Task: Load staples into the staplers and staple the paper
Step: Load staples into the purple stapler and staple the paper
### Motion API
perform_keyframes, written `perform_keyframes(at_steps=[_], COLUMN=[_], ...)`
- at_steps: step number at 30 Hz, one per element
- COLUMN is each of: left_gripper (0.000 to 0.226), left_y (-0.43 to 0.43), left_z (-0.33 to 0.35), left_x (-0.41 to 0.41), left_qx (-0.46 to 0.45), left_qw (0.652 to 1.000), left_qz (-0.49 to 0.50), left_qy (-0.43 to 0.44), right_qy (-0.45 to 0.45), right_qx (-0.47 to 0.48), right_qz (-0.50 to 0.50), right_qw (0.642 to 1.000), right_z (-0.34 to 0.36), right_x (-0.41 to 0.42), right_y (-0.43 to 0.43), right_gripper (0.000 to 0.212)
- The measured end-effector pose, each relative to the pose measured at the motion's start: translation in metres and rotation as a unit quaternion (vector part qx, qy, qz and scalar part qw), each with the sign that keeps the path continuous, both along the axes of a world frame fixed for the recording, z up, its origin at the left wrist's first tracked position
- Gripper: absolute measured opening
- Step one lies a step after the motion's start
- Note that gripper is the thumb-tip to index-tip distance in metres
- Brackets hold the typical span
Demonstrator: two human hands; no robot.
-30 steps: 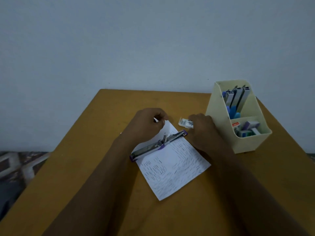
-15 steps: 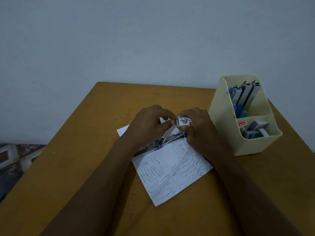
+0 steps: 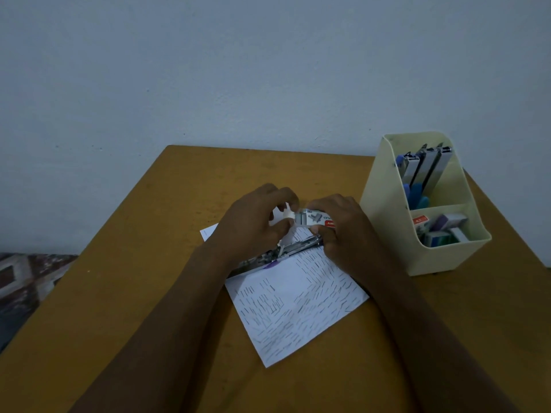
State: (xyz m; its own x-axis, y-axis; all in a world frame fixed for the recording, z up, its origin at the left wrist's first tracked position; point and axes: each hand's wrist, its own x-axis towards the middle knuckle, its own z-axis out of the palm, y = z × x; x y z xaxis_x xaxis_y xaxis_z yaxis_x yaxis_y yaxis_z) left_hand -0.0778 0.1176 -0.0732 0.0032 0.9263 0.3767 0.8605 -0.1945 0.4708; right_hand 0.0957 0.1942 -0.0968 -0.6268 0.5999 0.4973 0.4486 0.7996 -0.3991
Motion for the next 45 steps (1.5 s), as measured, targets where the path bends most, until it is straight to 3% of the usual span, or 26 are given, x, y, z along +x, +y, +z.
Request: perform_keyframes(at_steps=[10,16,26,38,41,45], left_gripper=[0.025,0.027,0.009,0.012,0.019,0.013], left_y=[0.001,-0.002,-0.004,-0.005,-0.004,-0.006], left_z=[-0.003,-0.001,0.001,0.003,0.004,0.01], left_x=[-0.005,-0.006,-0.008,-0.003,-0.005,-0.004], left_qx=[-0.024,-0.042,-0.068,-0.034,-0.005,0.005], left_qw=[0.998,0.998,0.997,0.999,0.999,0.988], left_qz=[-0.004,-0.006,-0.029,0.005,0.031,0.072], left_qy=[0.058,0.046,0.024,0.014,-0.022,-0.14], right_qy=[-0.036,-0.049,-0.052,-0.042,-0.033,-0.033], right_qx=[-0.043,-0.064,-0.06,-0.035,-0.029,-0.027], right_qz=[0.011,0.023,0.027,0.009,-0.011,-0.043], right_qw=[0.998,0.997,0.997,0.998,0.999,0.998], right_z=[-0.002,0.001,0.001,0.002,0.0,-0.001], right_x=[0.004,0.007,0.007,0.01,0.009,0.008], right_y=[0.006,0.005,0.004,0.004,0.004,0.005], right_gripper=[0.032,0.031,0.032,0.031,0.033,0.042])
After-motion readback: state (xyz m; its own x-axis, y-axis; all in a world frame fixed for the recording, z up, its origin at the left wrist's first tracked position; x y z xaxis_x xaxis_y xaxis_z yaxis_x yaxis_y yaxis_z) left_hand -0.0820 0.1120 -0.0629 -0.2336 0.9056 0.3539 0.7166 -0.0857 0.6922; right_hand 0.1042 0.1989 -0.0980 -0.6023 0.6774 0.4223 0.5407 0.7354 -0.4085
